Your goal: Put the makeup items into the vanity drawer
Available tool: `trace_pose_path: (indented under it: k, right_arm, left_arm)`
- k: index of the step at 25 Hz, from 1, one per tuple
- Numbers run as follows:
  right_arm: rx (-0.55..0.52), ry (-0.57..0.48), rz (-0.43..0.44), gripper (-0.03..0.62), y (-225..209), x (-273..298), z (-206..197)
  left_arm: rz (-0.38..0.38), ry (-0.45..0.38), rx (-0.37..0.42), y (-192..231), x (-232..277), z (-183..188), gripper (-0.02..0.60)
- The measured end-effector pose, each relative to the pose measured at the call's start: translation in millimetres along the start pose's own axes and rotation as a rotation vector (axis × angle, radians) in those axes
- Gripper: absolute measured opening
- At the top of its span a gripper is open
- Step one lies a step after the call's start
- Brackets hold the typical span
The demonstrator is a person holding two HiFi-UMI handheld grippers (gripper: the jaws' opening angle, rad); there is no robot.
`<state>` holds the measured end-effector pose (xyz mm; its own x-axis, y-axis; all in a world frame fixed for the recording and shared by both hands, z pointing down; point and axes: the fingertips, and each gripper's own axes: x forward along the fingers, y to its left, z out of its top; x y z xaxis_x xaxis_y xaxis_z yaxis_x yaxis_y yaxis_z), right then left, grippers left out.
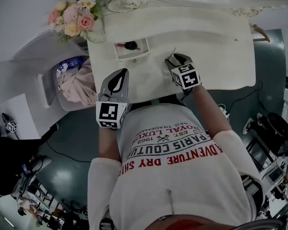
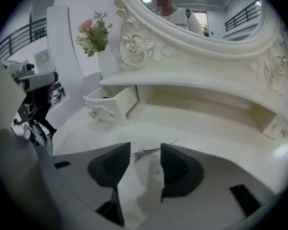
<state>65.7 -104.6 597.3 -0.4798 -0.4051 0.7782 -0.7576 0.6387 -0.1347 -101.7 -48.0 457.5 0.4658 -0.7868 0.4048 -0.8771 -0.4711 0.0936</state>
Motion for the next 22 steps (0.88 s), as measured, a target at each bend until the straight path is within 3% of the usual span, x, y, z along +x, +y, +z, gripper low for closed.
trace_pose_path:
  k: [4,10,12,14,22]
  right_arm:
    - [0.067,0.01,-0.037,0.192,-4,9,0]
    - [0.022,0.069,-0.117,0.19,-10,14,-6]
    - [0.018,0.076,-0.117,0.161,-11,14,-6]
    - [0.02,0.087,-0.112,0.082,-12,14,-7]
    - [0.014,0.074,-0.07,0.066,-7,1,-1]
  left_arm:
    - [0.011,0.014,-0.014,1,-2,-8,0.011]
    - [0.009,0.016,-0.011,4,0,-8,0.011]
    - [0.007,0.016,-0.009,5,2,-7,0.011]
    - [0.003,0.014,-0.006,4,3,-7,0.012]
    - [0.0,-0.004,0.016,2,4,2,0.011]
